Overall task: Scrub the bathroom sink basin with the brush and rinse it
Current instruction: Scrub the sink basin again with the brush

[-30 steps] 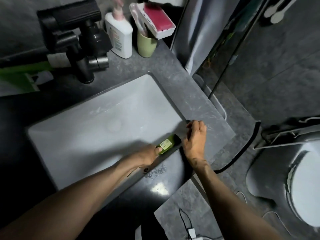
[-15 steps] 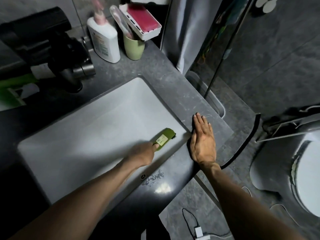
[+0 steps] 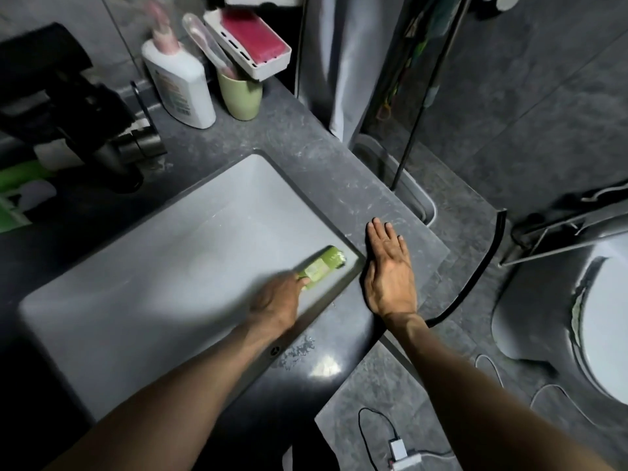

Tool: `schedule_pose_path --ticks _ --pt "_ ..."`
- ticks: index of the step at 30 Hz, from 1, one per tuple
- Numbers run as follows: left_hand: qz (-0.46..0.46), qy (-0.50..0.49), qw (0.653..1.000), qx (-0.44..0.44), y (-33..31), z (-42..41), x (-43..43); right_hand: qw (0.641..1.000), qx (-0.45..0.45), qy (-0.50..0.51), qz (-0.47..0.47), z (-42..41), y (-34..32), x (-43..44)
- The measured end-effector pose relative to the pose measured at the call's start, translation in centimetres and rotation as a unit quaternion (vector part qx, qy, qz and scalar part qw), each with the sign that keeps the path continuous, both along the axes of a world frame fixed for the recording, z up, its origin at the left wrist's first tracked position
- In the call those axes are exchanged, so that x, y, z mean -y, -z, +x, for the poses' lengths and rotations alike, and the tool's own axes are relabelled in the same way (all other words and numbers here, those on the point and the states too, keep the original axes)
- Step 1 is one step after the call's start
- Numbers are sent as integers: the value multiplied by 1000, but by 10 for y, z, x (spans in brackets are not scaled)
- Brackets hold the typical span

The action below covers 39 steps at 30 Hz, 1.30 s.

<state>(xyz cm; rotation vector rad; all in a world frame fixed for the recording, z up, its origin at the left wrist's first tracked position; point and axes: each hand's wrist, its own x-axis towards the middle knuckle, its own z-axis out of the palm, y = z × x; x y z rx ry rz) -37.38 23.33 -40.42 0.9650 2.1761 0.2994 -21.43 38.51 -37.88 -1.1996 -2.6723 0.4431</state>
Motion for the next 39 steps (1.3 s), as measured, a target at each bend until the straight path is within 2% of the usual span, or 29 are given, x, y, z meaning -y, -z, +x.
schedule_pose_path --ticks 2,4,8,12,14,19,28,31,34,37,39 --pt "-63 -67 995 -28 12 -22 25 1000 -1 -2 4 1 1 0" --pt "-101 -73 989 -82 22 -45 51 1000 -3 2 10 1 3 0" --pt "-69 -100 983 -137 26 -53 88 1000 -6 4 14 -2 3 1" --pt "-68 -229 963 -128 32 -61 99 1000 7 8 16 -3 2 3" --pt "-88 -246 960 -100 37 -67 97 1000 12 8 17 -4 2 4" --pt "-132 -135 982 -12 30 -54 64 1000 19 8 19 -3 0 4" --pt "-1 5 996 84 6 -17 13 999 34 10 12 -4 1 4" --pt "29 88 994 65 -8 -12 -6 999 32 6 13 -3 -2 4" --pt "33 128 991 -2 -15 -25 -13 1000 27 5 13 -3 -3 4" --pt "30 118 991 -59 -13 -39 -18 1000 28 1 10 -1 -3 4" --pt "17 52 997 -50 -1 -51 -12 999 30 0 12 -1 -2 4"
